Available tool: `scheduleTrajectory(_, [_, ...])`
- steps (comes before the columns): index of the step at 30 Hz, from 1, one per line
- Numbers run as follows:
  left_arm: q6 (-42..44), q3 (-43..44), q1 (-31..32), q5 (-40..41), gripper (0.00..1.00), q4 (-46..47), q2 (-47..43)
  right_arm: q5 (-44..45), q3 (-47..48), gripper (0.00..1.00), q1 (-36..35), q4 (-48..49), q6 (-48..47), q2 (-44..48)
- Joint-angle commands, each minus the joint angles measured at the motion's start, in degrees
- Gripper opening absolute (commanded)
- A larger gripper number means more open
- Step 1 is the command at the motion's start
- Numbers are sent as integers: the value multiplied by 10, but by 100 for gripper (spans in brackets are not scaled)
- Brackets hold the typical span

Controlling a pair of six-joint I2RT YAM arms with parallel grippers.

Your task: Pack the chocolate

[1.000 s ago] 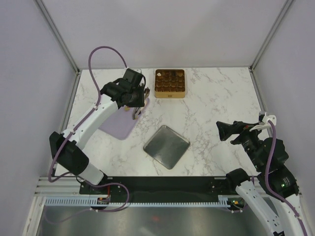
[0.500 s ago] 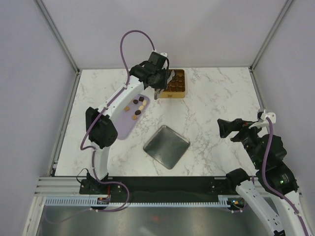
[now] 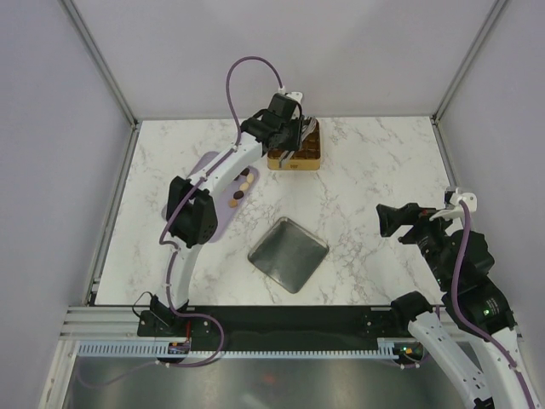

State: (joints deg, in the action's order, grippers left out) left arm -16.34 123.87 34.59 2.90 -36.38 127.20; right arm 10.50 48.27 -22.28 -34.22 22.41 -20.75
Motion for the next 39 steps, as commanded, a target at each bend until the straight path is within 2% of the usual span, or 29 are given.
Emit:
scheduleTrajectory(1, [36, 38, 2, 21, 39, 67, 30, 14, 22, 94, -2, 19, -8, -6])
scheduleTrajectory(8, [71, 47, 2, 60, 39, 101, 67, 19, 20, 94, -2, 19, -10, -10])
scheduleTrajectory(24, [99, 40, 2, 47, 45, 132, 86, 24, 13, 94, -2, 26, -11, -22])
scheduleTrajectory(34, [108, 27, 4, 55, 50, 129, 52, 22, 16, 94, -2, 25, -9, -19])
scheduleTrajectory(39, [109, -2, 15, 63, 50, 118, -32, 17, 29, 94, -3, 25, -12, -23])
